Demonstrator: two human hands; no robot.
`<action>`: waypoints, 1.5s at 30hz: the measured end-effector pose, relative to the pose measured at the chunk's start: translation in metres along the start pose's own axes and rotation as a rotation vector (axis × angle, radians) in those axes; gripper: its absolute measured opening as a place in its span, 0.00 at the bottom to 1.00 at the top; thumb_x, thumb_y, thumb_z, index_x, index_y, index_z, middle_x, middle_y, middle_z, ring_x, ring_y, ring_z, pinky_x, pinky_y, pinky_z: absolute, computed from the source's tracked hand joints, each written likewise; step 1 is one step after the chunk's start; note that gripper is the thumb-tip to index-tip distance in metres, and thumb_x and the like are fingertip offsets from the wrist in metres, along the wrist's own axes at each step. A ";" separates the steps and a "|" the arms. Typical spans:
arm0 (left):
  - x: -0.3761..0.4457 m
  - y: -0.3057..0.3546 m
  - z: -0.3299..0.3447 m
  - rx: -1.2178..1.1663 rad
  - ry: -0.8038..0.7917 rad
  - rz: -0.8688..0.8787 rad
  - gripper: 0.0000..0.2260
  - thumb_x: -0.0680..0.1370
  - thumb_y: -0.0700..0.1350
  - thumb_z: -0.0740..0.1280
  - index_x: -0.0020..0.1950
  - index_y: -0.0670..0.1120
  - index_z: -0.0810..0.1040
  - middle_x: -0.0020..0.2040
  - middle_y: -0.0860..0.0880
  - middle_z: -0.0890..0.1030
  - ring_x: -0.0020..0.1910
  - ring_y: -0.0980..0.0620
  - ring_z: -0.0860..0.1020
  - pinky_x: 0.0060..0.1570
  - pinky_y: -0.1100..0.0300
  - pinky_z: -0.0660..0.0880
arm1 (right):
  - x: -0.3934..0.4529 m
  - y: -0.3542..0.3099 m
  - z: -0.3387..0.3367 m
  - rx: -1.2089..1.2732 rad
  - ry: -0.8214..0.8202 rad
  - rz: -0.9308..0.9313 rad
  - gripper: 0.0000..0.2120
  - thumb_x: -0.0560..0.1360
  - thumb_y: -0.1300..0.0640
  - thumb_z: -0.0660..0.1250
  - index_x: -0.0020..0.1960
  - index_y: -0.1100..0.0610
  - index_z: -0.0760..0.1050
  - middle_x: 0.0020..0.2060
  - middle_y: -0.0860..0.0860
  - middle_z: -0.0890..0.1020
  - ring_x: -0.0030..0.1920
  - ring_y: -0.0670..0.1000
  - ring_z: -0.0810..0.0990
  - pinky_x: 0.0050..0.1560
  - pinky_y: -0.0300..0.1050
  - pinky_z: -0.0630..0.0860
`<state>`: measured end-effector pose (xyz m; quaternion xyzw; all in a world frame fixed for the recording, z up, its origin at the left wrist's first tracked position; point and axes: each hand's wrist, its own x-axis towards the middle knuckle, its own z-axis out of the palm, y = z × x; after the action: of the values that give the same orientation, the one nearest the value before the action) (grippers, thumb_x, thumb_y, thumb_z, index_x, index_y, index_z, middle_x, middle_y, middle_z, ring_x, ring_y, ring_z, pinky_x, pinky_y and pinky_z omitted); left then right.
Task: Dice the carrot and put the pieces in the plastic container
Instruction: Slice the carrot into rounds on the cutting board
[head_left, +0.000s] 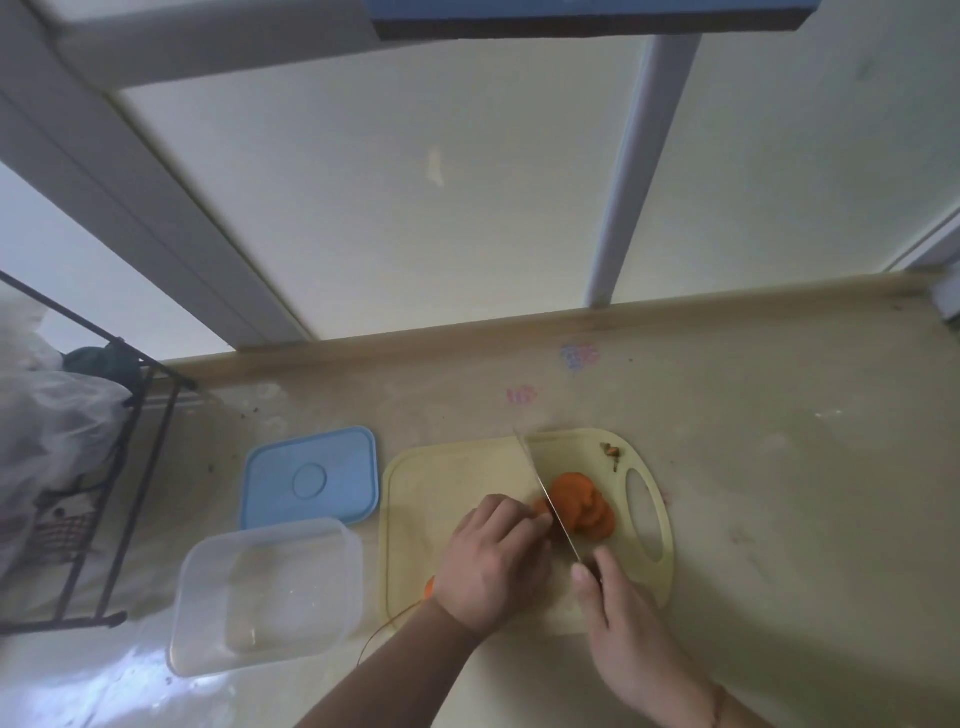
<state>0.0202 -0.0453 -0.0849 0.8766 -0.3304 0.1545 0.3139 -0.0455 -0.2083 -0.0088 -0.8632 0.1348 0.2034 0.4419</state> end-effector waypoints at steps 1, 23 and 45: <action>0.000 0.000 -0.001 0.002 0.000 -0.002 0.09 0.75 0.42 0.73 0.54 0.43 0.83 0.48 0.48 0.80 0.46 0.46 0.77 0.42 0.55 0.78 | 0.001 0.000 0.001 0.006 0.011 -0.002 0.09 0.82 0.47 0.52 0.49 0.51 0.64 0.31 0.50 0.74 0.32 0.46 0.73 0.40 0.49 0.67; 0.002 -0.003 -0.003 -0.032 -0.009 -0.065 0.05 0.74 0.41 0.75 0.49 0.44 0.83 0.48 0.50 0.81 0.45 0.47 0.79 0.44 0.56 0.78 | -0.032 -0.021 -0.015 -0.017 0.082 0.023 0.12 0.81 0.45 0.55 0.44 0.52 0.62 0.23 0.49 0.70 0.28 0.42 0.73 0.33 0.39 0.67; 0.004 -0.002 0.002 -0.038 0.024 0.003 0.07 0.72 0.41 0.77 0.47 0.44 0.81 0.45 0.48 0.80 0.42 0.46 0.78 0.41 0.55 0.77 | 0.011 -0.027 -0.005 -0.047 0.010 -0.081 0.10 0.82 0.45 0.49 0.50 0.49 0.65 0.33 0.46 0.74 0.30 0.42 0.73 0.32 0.33 0.69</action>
<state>0.0249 -0.0471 -0.0855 0.8682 -0.3307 0.1591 0.3341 -0.0234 -0.1976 0.0081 -0.8792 0.0972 0.1843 0.4285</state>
